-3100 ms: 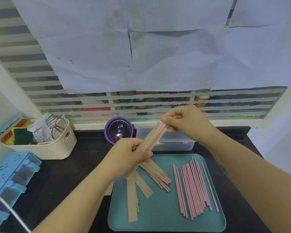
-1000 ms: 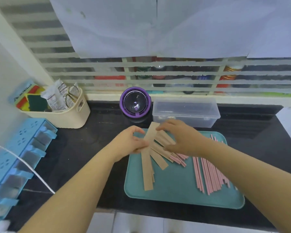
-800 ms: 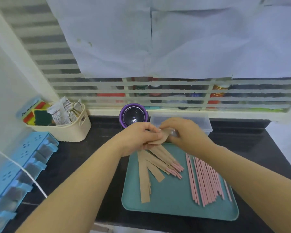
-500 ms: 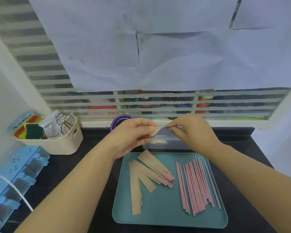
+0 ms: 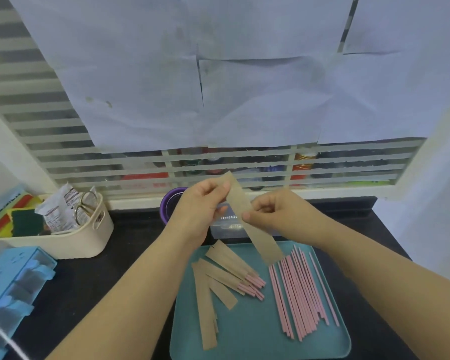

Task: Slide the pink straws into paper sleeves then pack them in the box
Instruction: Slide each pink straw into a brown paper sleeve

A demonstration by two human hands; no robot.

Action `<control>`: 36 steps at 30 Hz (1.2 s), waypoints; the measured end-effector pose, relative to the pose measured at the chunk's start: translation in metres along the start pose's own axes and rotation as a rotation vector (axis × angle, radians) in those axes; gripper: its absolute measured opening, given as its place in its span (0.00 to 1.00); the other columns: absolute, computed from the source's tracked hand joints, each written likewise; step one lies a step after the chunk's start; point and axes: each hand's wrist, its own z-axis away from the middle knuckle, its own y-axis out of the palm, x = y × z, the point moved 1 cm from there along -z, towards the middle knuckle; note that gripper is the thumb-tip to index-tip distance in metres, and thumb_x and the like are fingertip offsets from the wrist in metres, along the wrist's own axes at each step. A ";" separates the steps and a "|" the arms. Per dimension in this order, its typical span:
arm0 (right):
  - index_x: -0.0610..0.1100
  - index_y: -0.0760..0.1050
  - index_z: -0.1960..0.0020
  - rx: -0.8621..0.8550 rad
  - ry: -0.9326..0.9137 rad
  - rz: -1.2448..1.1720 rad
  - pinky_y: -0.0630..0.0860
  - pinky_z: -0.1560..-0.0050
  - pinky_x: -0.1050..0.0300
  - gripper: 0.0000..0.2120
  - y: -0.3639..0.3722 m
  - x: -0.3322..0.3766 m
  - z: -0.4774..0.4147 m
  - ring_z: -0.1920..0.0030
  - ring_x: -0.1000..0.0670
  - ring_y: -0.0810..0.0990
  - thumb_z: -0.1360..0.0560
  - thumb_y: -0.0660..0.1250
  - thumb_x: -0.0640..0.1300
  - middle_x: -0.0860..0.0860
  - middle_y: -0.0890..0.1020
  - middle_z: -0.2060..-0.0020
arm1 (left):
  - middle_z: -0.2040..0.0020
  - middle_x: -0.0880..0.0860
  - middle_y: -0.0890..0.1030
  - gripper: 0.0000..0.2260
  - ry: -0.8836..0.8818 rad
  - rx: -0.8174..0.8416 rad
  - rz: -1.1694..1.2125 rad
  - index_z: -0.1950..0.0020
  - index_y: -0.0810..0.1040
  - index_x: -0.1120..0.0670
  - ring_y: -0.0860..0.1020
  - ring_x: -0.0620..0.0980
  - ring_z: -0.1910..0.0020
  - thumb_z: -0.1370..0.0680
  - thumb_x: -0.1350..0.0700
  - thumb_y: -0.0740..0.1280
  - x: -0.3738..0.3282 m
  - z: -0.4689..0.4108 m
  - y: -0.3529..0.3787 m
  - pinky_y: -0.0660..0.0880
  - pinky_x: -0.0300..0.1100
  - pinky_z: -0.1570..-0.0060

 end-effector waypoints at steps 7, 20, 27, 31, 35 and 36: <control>0.45 0.80 0.50 -0.162 -0.008 -0.102 0.71 0.60 0.61 0.14 0.003 0.017 -0.010 0.67 0.55 0.73 0.21 0.58 0.51 0.51 0.81 0.62 | 0.64 0.51 0.75 0.09 -0.120 0.137 0.333 0.50 0.75 0.56 0.74 0.44 0.69 0.18 0.61 0.56 -0.009 -0.002 -0.002 0.77 0.39 0.62; 0.50 0.81 0.52 0.090 -0.013 -0.145 0.69 0.53 0.77 0.04 0.002 0.019 -0.015 0.48 0.61 0.77 0.25 0.68 0.45 0.54 0.81 0.47 | 0.67 0.49 0.69 0.15 -0.456 0.668 0.470 0.51 0.81 0.51 0.63 0.42 0.78 0.26 0.51 0.56 -0.002 0.008 -0.004 0.55 0.35 0.74; 0.51 0.83 0.52 -0.073 0.105 -0.165 0.75 0.39 0.52 0.07 -0.018 0.013 -0.014 0.48 0.54 0.81 0.24 0.65 0.47 0.54 0.85 0.54 | 0.58 0.45 0.82 0.13 -0.018 0.426 -0.505 0.44 0.80 0.46 0.73 0.39 0.68 0.20 0.43 0.59 -0.012 0.003 -0.009 0.70 0.36 0.61; 0.45 0.83 0.51 -0.084 0.136 -0.209 0.77 0.41 0.51 0.08 -0.016 0.014 -0.014 0.55 0.51 0.82 0.24 0.65 0.43 0.46 0.84 0.55 | 0.70 0.43 0.73 0.09 0.240 0.257 -0.806 0.52 0.80 0.50 0.67 0.38 0.74 0.20 0.51 0.61 -0.019 0.003 -0.013 0.65 0.34 0.68; 0.45 0.83 0.53 -0.081 0.160 -0.155 0.79 0.46 0.57 0.06 -0.015 0.014 -0.014 0.56 0.52 0.83 0.26 0.67 0.40 0.49 0.85 0.58 | 0.67 0.40 0.75 0.04 0.241 0.257 -0.868 0.50 0.79 0.47 0.71 0.36 0.70 0.23 0.53 0.67 -0.023 0.002 -0.014 0.66 0.30 0.68; 0.46 0.83 0.54 -0.085 0.166 -0.137 0.79 0.48 0.59 0.06 -0.014 0.015 -0.014 0.56 0.52 0.83 0.27 0.68 0.40 0.50 0.85 0.59 | 0.66 0.40 0.76 0.05 0.231 0.252 -0.865 0.49 0.79 0.46 0.72 0.36 0.69 0.24 0.53 0.69 -0.023 0.002 -0.015 0.66 0.30 0.68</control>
